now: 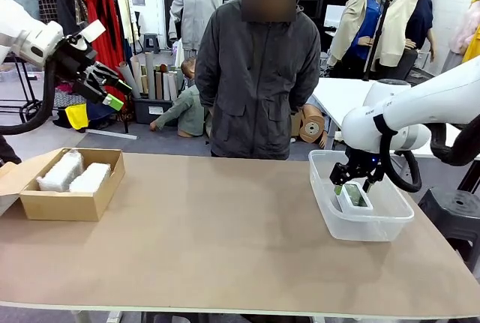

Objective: Separate and place wrapped and unwrapped clocks.
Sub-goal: If the picked Digital clock is wrapped, place it in the Package Box ; if not, place it in the Organizing box.

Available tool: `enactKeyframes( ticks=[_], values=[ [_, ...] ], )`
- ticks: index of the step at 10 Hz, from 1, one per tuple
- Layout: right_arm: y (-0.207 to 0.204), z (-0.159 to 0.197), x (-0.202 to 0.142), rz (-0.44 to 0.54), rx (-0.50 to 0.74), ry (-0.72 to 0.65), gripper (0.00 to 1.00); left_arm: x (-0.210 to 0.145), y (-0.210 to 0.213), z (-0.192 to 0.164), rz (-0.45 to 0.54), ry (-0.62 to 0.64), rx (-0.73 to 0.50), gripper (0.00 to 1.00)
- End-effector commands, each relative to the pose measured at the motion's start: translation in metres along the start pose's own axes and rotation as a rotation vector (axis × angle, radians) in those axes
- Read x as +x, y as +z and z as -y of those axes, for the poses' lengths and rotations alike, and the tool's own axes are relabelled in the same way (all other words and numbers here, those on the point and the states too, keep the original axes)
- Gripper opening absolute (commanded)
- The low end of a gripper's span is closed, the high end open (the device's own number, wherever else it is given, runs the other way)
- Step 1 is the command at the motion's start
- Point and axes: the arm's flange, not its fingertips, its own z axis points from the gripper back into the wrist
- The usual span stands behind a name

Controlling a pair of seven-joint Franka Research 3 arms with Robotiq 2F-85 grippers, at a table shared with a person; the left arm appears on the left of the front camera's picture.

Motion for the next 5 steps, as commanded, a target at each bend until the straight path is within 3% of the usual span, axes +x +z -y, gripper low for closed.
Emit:
enactKeyframes(
  ticks=[1, 3, 5],
  values=[
    [0.026, 0.003, 0.0, -0.052, 0.045, 0.139, 1.0, 0.001, 0.002, 0.001, -0.007, -0.005, -0.003, 1.0],
    [0.051, 0.0, 0.004, -0.062, 0.008, 0.248, 1.0, 0.001, 0.002, 0.001, -0.007, -0.005, -0.003, 1.0],
    [0.087, -0.011, 0.0, -0.078, 0.049, 0.436, 1.0, 0.001, 0.002, 0.001, -0.007, -0.005, -0.003, 1.0]
  ],
)
